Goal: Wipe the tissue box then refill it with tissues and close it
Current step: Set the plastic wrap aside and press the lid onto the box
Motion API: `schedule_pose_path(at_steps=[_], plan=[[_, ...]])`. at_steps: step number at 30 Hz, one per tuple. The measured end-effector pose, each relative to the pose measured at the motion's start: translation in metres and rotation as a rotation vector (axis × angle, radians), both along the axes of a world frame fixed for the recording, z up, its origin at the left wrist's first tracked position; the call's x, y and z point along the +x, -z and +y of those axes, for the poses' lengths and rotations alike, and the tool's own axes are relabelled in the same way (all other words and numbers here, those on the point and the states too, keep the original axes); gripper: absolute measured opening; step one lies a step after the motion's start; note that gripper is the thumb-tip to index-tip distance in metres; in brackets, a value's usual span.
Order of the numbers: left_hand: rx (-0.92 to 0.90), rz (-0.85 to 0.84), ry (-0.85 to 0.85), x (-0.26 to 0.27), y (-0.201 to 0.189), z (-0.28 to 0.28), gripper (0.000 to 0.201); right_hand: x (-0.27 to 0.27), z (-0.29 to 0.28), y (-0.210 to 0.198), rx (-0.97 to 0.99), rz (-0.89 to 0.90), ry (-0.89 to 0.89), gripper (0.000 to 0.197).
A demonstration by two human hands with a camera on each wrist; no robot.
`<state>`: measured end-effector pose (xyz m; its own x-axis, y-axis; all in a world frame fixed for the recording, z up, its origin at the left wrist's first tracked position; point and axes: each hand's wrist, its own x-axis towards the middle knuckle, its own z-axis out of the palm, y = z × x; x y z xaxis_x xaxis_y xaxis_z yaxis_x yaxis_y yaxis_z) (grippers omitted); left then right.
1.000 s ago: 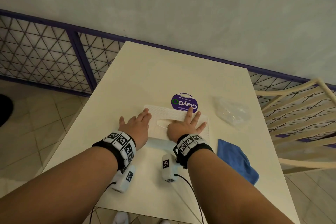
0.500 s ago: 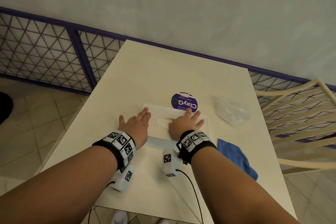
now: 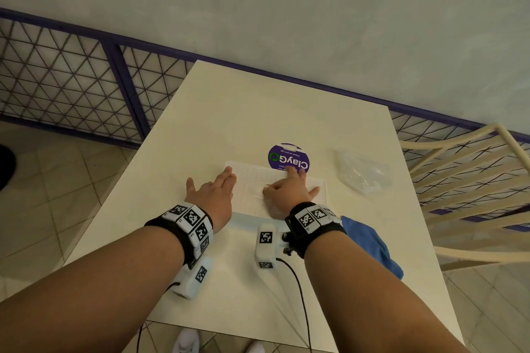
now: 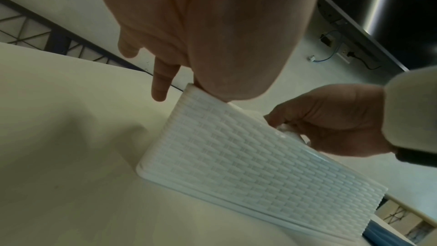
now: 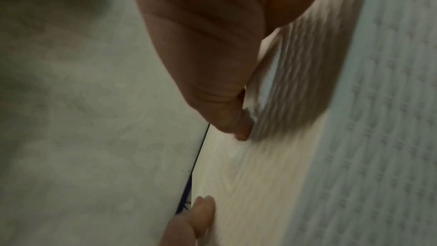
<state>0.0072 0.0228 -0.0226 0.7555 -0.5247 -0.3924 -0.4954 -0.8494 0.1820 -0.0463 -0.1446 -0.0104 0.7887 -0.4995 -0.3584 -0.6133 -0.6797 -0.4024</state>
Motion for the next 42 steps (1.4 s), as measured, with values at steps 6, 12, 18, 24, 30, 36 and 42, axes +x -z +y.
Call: schedule_pose_path(at_steps=[6, 12, 18, 24, 30, 36, 42], plan=[[0.027, -0.003, 0.015, 0.0, -0.003, 0.0, 0.055, -0.006, 0.007, -0.004, 0.027, -0.156, -0.091, 0.022], [0.022, 0.021, 0.035, 0.001, -0.005, 0.002, 0.054, -0.001, -0.004, -0.009, 0.059, -0.209, -0.078, 0.018], [0.001, 0.034, 0.03, 0.002, -0.005, 0.001, 0.054, 0.01, -0.008, -0.021, 0.073, -0.176, -0.01, 0.028], [-0.028, 0.036, 0.009, 0.0, -0.004, 0.0, 0.054, -0.006, -0.017, -0.032, 0.177, -0.224, -0.062, 0.023], [-0.08, 0.044, 0.002, 0.0, -0.002, 0.001, 0.053, -0.014, -0.024, -0.037, 0.185, -0.248, -0.063, 0.021], [-0.419, -0.106, -0.02, -0.004, 0.009, 0.03, 0.055, -0.058, -0.061, -0.046, 0.065, -0.263, 0.044, 0.053], [-0.545, -0.293, 0.151, -0.013, 0.023, 0.049, 0.035, -0.111, -0.059, -0.011, 0.007, -0.169, 0.051, 0.036]])
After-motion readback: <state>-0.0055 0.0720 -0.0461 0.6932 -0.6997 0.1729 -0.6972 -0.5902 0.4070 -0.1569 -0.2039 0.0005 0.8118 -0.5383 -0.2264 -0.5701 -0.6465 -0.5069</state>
